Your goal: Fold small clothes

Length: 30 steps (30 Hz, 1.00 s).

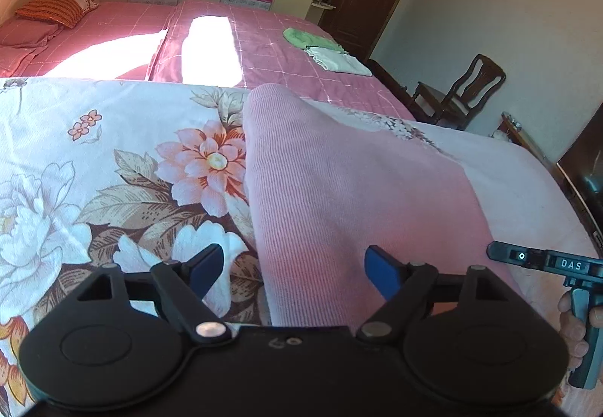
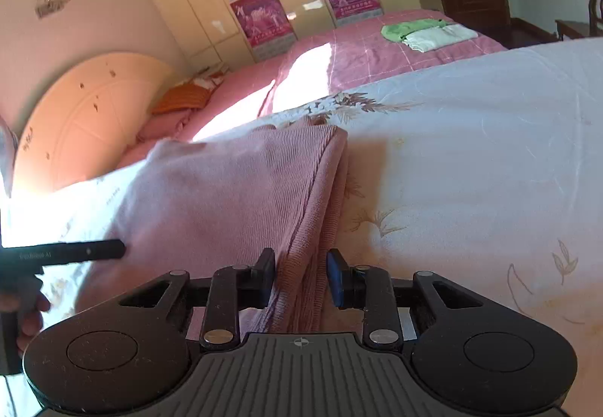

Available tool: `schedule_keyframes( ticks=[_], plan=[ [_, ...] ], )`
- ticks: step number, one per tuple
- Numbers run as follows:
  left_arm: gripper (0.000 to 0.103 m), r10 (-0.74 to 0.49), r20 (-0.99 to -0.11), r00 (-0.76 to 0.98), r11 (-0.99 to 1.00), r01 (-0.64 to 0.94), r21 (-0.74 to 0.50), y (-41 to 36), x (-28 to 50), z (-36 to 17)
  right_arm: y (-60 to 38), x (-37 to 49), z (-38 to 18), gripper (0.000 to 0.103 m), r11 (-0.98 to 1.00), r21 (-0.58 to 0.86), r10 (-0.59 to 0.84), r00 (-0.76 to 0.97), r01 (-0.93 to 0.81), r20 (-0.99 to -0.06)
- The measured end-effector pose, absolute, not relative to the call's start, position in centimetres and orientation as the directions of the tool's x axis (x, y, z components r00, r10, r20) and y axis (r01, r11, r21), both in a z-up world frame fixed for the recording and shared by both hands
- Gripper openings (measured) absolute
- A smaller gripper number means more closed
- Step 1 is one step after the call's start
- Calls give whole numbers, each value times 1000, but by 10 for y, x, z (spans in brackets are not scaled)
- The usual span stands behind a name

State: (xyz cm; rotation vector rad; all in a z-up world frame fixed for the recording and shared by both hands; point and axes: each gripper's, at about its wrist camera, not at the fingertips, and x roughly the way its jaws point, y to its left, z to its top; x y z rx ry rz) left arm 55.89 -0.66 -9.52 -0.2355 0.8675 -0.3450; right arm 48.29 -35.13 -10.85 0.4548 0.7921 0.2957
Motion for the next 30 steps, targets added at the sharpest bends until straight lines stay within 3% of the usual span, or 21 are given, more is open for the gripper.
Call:
schedule_keyframes(
  ticks=[5,9,10,12,18,23,24,25,26,30],
  plan=[
    [83,-472,-684,556,878,224,-423,-1,553,-100,-382,487,-113,30,741,671,554,591,-29,-586],
    [70,-534,-683,497,840,224,-494,0,556,-111,-399,494,-125,38,646,763,622,567,17,-539],
    [69,-533,-685,496,841,228,-490,-1,556,-112,-401,494,-125,45,631,776,637,565,10,-525],
    [68,-533,-692,487,843,232,-486,-2,557,-114,-401,496,-123,53,627,779,654,554,-15,-516],
    [67,-557,-683,472,823,204,-530,0,566,-124,-388,513,-127,52,628,775,684,519,-61,-513],
    [65,-523,-704,480,846,196,-495,-11,572,-122,-377,516,-123,52,666,740,668,519,-98,-533],
    [62,-512,-710,483,854,194,-484,-14,573,-121,-371,515,-120,51,695,710,650,523,-115,-552],
    [54,-501,-716,486,861,197,-469,-17,573,-119,-362,515,-118,35,749,649,606,532,-131,-592],
    [50,-496,-718,489,865,204,-459,-19,573,-118,-354,514,-115,25,791,594,568,540,-149,-621],
    [33,-445,-729,520,895,232,-380,-30,568,-104,-317,498,-101,19,893,392,441,607,-222,-661]
  ],
)
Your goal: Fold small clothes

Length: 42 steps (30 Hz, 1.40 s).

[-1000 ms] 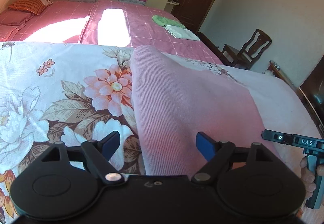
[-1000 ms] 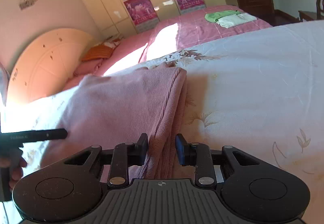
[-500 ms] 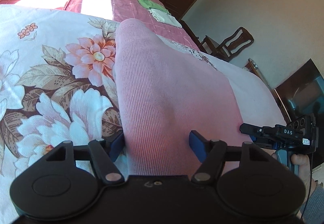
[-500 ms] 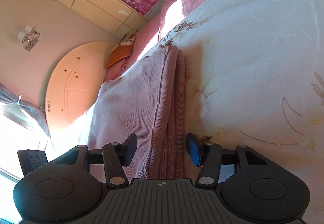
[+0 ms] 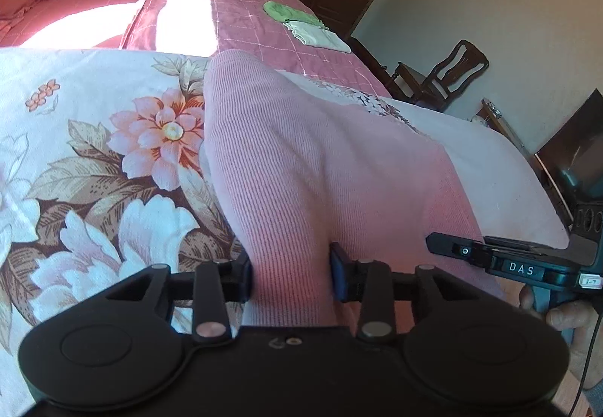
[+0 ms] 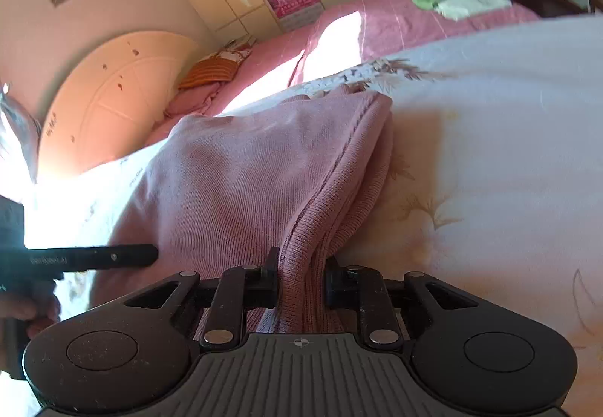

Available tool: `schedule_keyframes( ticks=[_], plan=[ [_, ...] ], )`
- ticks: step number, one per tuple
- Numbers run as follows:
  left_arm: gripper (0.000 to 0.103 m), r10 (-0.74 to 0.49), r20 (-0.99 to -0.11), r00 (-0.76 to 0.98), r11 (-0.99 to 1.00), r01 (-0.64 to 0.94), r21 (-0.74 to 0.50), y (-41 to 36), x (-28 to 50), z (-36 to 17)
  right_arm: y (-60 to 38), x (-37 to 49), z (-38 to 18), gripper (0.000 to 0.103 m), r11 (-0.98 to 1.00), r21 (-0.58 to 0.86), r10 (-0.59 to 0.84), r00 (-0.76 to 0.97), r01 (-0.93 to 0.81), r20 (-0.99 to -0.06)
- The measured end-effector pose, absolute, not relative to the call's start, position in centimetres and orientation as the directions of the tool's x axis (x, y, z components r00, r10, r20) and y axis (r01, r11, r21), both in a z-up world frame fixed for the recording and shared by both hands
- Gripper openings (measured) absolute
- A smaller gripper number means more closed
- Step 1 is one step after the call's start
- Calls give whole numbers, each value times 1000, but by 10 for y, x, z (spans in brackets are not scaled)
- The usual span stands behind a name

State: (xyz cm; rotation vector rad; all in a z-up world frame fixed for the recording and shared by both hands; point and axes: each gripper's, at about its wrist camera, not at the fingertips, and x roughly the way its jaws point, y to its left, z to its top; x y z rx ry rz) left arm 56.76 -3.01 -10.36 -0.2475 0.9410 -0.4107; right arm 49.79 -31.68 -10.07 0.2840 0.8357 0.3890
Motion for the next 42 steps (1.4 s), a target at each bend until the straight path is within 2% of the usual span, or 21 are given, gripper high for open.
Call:
schedule_keyframes(
  ticks=[2,5,14,22,29,35,42],
  plan=[
    [30,-424,-729,538,906,246,-345,-34,561,-96,-304,487,-94,18,920,309,389,639,-239,-663],
    [29,-404,-715,570,915,271,-300,-41,549,-81,-295,473,-81,18,934,262,357,682,-245,-638],
    [29,-392,-678,622,917,321,-236,-29,512,-44,-253,442,-39,18,938,183,345,728,-295,-593],
    [29,-391,-654,648,917,329,-223,27,486,-24,-189,417,-16,18,939,132,333,742,-317,-582],
    [28,-341,-666,663,939,270,-212,109,461,-22,-105,411,-23,18,920,128,371,721,-370,-585],
    [29,-288,-688,666,957,208,-200,176,441,-30,-35,413,-45,18,889,184,439,668,-418,-601],
    [30,-297,-720,627,954,154,-259,226,428,-62,4,415,-69,18,873,258,475,606,-413,-638]
  ],
)
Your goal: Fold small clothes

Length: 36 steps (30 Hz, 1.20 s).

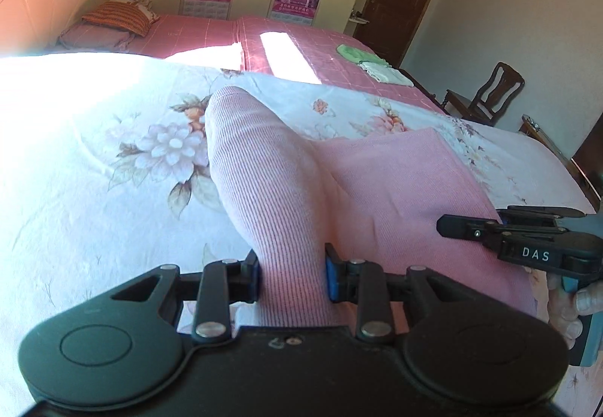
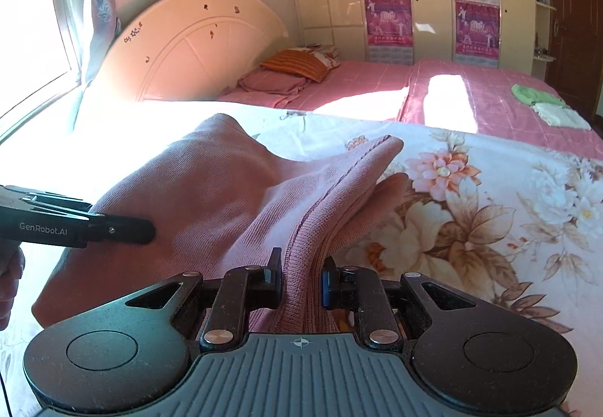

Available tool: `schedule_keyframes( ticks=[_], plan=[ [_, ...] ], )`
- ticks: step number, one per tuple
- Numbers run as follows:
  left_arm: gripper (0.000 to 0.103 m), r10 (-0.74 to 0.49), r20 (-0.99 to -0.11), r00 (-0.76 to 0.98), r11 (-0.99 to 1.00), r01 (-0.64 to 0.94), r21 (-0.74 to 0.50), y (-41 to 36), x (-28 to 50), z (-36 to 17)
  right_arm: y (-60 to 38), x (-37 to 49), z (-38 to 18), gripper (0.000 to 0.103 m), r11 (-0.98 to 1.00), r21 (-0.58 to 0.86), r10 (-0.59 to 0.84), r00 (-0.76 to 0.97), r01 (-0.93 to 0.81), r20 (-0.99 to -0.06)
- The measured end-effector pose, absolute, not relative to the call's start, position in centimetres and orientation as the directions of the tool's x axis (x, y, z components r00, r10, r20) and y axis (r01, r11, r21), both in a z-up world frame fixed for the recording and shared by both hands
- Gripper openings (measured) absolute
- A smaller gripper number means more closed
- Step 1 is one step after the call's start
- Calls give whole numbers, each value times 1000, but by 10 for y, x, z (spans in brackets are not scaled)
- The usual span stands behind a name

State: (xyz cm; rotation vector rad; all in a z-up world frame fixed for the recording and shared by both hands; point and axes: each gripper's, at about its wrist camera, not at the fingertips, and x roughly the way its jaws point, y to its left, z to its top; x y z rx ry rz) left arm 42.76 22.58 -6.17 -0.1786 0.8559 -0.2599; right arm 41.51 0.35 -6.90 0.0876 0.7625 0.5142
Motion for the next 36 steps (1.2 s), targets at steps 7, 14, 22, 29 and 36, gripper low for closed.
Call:
schedule_keyframes(
  ticks=[7,14,22,29,36],
  plan=[
    [64,-337,-709,619,932,115,-343,249,433,-95,-14,419,-112,18,890,340,456,553,-305,-697],
    [42,-355,-626,695,917,128,-378,288,414,-67,-31,403,-70,30,931,262,365,674,-255,-642],
    [42,-370,-677,637,929,280,-244,227,448,-75,13,417,-83,9,925,46,290,626,-376,-724],
    [39,-347,-682,644,932,318,-174,225,436,-80,10,416,-100,7,920,-88,200,649,-383,-734],
    [34,-302,-655,693,951,269,-154,241,367,-64,2,350,-63,7,889,36,363,653,-457,-665]
  ],
)
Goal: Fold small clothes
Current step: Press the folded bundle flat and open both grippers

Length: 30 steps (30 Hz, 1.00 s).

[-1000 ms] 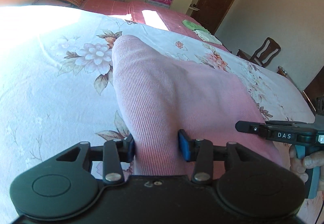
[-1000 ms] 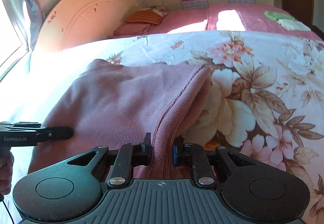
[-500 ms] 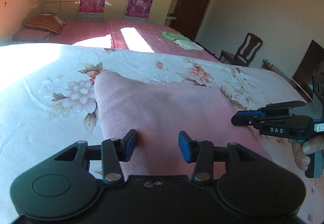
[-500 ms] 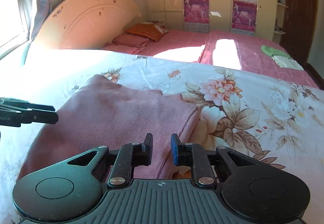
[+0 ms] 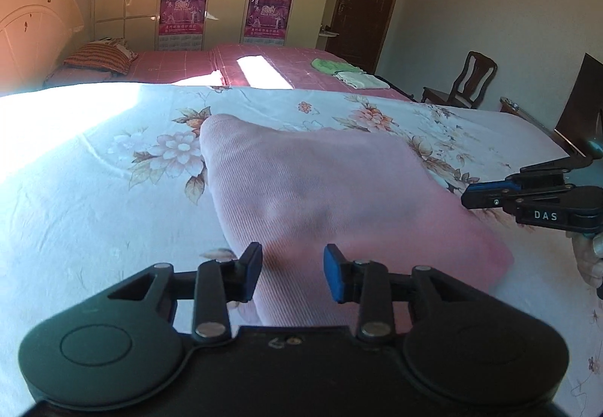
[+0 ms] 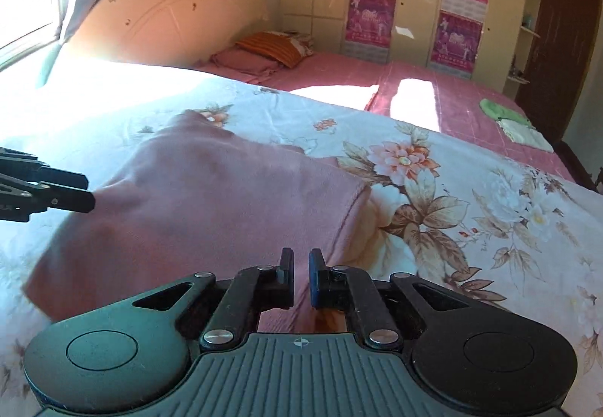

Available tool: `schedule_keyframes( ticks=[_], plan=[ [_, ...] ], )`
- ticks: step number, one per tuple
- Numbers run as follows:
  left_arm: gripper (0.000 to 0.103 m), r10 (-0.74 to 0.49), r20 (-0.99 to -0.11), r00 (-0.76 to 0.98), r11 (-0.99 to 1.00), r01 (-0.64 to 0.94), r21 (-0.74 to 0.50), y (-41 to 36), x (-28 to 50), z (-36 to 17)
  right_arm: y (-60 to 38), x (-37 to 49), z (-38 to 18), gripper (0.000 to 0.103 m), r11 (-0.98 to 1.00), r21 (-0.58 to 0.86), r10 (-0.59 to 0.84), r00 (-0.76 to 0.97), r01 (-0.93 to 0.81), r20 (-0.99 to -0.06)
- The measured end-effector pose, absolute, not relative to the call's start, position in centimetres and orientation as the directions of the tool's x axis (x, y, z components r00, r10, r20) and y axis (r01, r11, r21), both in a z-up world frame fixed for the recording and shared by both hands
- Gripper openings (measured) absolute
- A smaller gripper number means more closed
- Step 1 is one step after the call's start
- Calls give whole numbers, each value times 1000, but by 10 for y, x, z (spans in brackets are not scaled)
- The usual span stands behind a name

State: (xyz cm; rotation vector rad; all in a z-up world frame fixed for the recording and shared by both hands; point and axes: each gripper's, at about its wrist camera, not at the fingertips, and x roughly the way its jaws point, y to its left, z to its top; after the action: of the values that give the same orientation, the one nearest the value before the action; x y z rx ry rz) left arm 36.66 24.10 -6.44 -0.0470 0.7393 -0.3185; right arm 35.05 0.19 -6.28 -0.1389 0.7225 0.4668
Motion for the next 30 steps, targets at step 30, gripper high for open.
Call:
schedule_keyframes(
  ticks=[30],
  plan=[
    [41,-124,-731,671,992,93,-82,230,303,-95,-18,298,-108,0,925,65,302,618,-375,-726]
  ],
)
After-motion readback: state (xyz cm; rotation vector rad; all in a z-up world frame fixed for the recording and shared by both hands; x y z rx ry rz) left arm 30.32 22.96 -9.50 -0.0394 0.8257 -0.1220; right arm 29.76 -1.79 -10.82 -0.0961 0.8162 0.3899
